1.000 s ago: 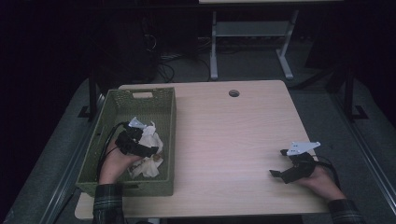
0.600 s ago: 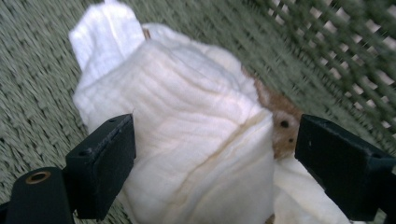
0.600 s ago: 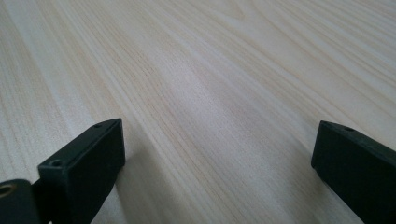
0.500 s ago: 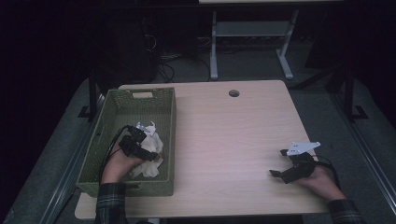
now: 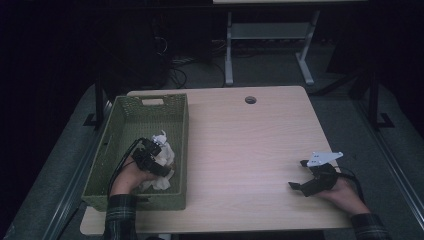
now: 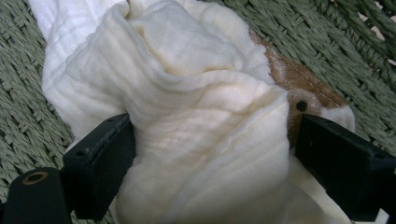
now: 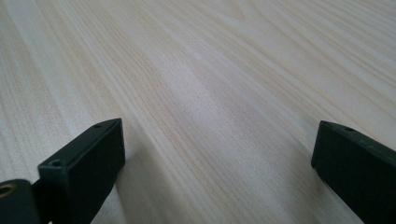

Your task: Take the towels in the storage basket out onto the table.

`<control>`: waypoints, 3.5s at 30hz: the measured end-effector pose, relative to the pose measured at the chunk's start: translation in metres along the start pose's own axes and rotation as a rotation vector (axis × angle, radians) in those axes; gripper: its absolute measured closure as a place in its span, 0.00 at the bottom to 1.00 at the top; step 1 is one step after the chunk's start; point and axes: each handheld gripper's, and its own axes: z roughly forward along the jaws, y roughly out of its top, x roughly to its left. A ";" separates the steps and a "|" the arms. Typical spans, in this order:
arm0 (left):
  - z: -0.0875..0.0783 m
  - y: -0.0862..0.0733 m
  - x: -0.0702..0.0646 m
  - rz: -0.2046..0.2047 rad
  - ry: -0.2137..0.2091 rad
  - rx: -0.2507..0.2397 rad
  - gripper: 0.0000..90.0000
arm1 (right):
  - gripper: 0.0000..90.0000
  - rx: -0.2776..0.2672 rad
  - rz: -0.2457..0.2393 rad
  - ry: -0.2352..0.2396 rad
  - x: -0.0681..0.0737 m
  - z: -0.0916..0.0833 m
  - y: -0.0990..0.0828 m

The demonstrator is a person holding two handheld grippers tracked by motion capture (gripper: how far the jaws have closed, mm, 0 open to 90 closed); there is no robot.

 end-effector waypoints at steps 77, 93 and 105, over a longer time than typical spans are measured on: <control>-0.128 0.010 0.005 -0.101 -0.216 -0.634 0.82 | 0.03 0.000 0.001 0.000 0.000 0.000 0.000; -0.131 0.046 -0.028 -0.009 -0.302 -0.683 0.82 | 0.03 0.000 0.002 0.001 0.000 0.000 0.000; -0.125 0.069 -0.053 0.058 -0.373 -0.690 0.82 | 0.03 0.000 0.002 0.000 0.000 0.000 0.000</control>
